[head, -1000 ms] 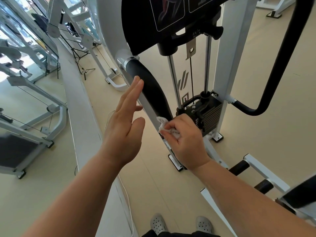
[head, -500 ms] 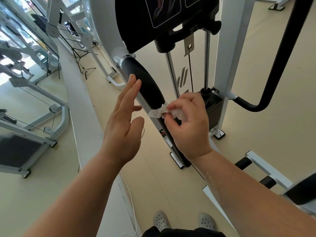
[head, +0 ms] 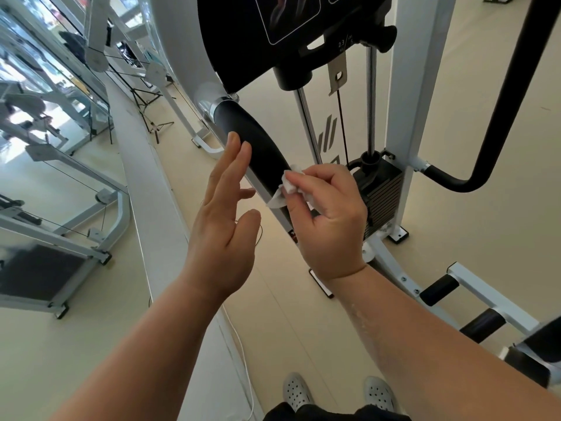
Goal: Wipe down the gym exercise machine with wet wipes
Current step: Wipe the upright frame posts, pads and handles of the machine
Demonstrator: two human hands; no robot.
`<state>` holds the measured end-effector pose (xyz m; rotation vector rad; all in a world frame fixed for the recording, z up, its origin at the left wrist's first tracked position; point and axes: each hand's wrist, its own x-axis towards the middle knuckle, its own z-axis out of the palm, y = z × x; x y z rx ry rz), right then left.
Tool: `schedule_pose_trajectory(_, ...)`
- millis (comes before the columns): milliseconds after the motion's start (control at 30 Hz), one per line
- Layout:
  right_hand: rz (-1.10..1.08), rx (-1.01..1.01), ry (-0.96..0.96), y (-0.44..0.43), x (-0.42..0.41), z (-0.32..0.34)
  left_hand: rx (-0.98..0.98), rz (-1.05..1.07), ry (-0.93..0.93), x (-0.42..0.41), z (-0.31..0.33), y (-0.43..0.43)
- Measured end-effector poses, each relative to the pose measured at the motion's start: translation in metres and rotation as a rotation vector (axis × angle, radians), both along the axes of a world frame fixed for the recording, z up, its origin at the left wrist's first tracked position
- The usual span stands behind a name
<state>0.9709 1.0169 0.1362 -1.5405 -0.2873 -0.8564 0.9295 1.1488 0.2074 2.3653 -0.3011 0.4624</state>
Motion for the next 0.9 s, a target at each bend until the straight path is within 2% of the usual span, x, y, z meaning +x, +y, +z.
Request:
schedule_pose_trajectory(233, 0.038, -0.036, 0.002, -0.003, -0.003, -0.018, 0.033, 0.004, 0.005, 0.001, -0.002, 0.001)
schedule_pose_trajectory(400, 0.048, -0.04, 0.1, -0.005, -0.018, -0.048, 0.088, 0.012, 0.02, 0.001, -0.001, 0.002)
schedule_pose_trajectory(667, 0.065, -0.115, 0.061, -0.004, -0.006, -0.021, 0.144, 0.082, 0.013, -0.004, 0.003, -0.005)
schedule_pose_trajectory(900, 0.096, -0.132, 0.181, -0.006, -0.03, -0.066, 0.604, 0.242, 0.007, -0.019, -0.01, -0.018)
